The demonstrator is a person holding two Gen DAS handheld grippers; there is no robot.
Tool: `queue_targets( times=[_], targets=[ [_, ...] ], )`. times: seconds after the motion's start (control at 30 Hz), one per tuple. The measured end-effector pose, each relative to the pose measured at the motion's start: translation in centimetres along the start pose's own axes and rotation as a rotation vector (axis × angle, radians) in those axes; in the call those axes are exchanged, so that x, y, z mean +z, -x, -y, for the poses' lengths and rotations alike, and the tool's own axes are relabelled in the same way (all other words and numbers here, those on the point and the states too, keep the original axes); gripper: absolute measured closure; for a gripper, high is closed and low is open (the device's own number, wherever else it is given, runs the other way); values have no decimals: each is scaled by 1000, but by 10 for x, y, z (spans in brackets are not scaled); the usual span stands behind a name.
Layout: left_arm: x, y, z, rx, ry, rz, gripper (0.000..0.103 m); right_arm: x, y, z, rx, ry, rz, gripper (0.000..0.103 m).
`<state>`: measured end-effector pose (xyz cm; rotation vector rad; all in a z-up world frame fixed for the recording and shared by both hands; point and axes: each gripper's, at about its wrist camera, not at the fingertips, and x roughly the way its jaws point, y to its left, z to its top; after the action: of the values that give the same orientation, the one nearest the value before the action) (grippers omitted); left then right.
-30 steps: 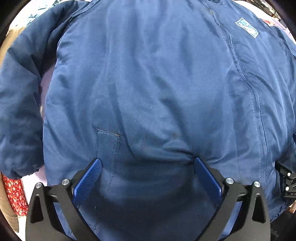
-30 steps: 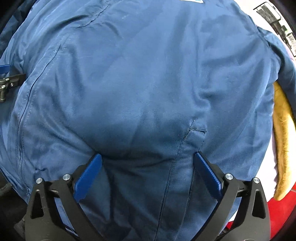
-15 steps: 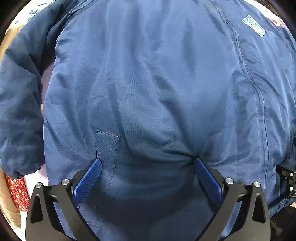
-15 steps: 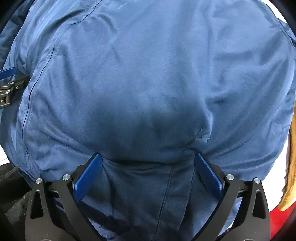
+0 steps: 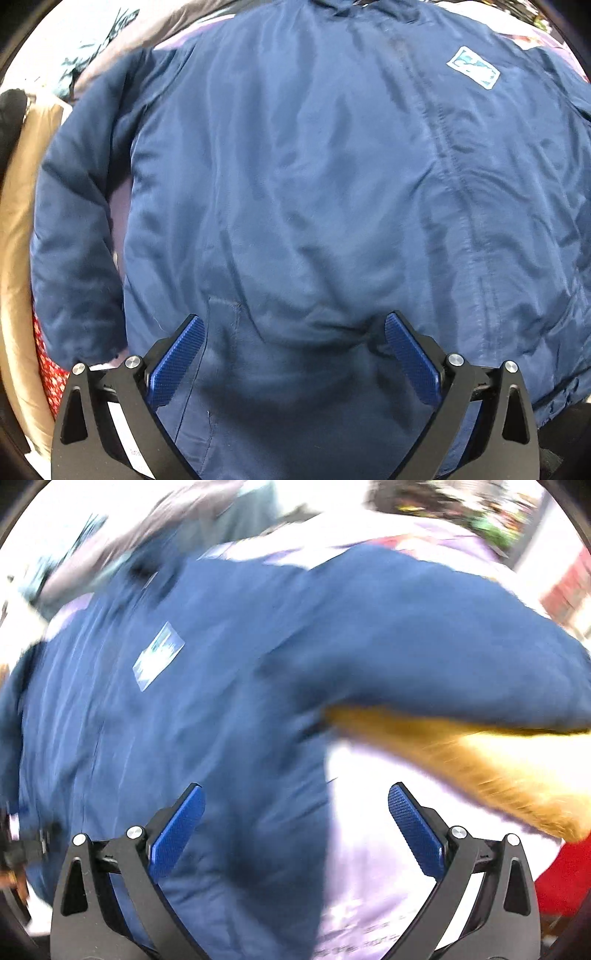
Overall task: Fold large clothes
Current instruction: 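Smooth the jacket sleeve with the right tool while the left tool hovers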
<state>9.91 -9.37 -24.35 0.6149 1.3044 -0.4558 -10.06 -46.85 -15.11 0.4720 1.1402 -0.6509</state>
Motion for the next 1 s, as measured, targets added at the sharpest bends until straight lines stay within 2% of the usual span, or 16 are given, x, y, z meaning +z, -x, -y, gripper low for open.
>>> queue_targets(
  times=[0.13,0.27,0.3,0.43,0.73,0.87,0.93,1.0],
  targets=[
    [1,12,5,0,-31,18,7,4,0,47,-56,-170,31,5],
    [6,20,9,12,-57,36,7,3,-3,103,-72,-365,42,11],
    [6,23,8,8,-55,41,7,-4,-5,110,-77,-395,51,14],
    [5,30,8,2,-54,52,7,5,-2,163,-110,-535,97,17],
    [5,38,16,15,-88,58,7,8,-10,253,-98,-773,119,22],
    [8,46,23,10,-92,74,7,12,-12,272,-94,-823,128,32],
    [10,50,25,8,-91,83,7,16,-8,278,-103,-826,139,41],
    [10,51,26,3,-88,86,7,21,-5,282,-108,-822,147,55]
  ],
)
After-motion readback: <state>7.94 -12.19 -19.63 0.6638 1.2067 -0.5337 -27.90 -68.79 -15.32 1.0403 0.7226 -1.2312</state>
